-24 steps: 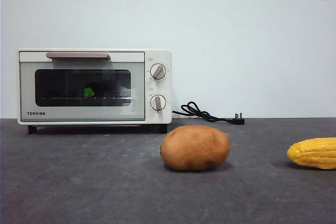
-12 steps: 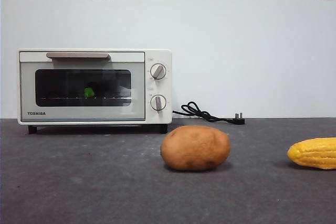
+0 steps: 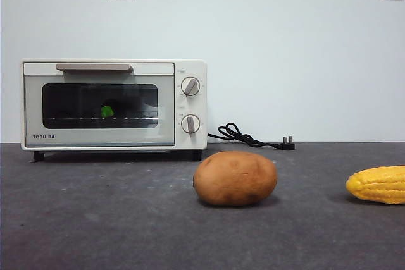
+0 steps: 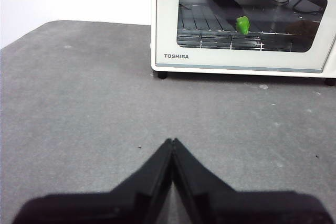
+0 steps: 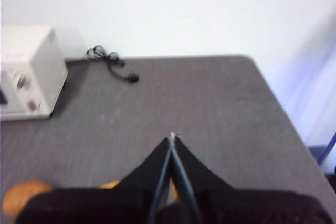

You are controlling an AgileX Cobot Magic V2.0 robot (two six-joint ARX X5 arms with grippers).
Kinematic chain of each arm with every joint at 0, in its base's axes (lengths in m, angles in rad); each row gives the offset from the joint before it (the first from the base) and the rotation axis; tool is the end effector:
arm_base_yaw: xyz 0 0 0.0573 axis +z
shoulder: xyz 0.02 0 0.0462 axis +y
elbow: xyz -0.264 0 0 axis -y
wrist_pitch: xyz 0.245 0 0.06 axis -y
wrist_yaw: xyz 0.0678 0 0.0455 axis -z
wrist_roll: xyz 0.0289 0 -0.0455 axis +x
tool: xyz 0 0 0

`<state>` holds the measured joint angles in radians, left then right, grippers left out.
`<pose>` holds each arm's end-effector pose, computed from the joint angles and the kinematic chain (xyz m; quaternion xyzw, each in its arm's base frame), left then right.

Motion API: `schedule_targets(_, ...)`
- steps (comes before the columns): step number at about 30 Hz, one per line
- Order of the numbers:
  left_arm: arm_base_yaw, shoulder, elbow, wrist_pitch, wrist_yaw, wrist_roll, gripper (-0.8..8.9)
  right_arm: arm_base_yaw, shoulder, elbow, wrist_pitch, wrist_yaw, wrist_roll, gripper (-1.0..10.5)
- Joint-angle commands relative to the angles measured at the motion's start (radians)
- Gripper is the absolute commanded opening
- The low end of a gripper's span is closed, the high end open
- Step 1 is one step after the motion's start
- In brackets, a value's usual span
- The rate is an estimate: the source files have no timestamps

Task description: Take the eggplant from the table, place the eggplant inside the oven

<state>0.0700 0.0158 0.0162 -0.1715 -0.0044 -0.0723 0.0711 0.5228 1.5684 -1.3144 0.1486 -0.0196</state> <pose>0.0961 0.0069 0.1513 -0.0388 0.0840 0.0401 0.9949 -0.0445 -0.0075 0.4518 -0.0244 0.1336 -0.0371 0.9900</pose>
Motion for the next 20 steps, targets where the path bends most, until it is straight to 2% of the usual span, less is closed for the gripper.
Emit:
schedule_targets(1,0.002,0.000,-0.009,0.007,0.005,-0.007,-0.04,-0.021,-0.075,-0.134,0.169,-0.004,-0.008,0.0)
schedule_targets(6,0.002,0.000,-0.009,0.007,0.005,-0.007,-0.04,-0.035,-0.208,-0.466,0.517,-0.019,0.003,0.0)
schedule_targets(11,0.002,0.000,-0.009,0.007,0.005,-0.007,-0.04,-0.035,-0.304,-0.805,0.842,-0.046,0.065,0.0)
schedule_targets(20,0.002,0.000,-0.009,0.007,0.005,-0.007,-0.04,-0.035,-0.408,-1.241,1.207,-0.053,0.151,0.0)
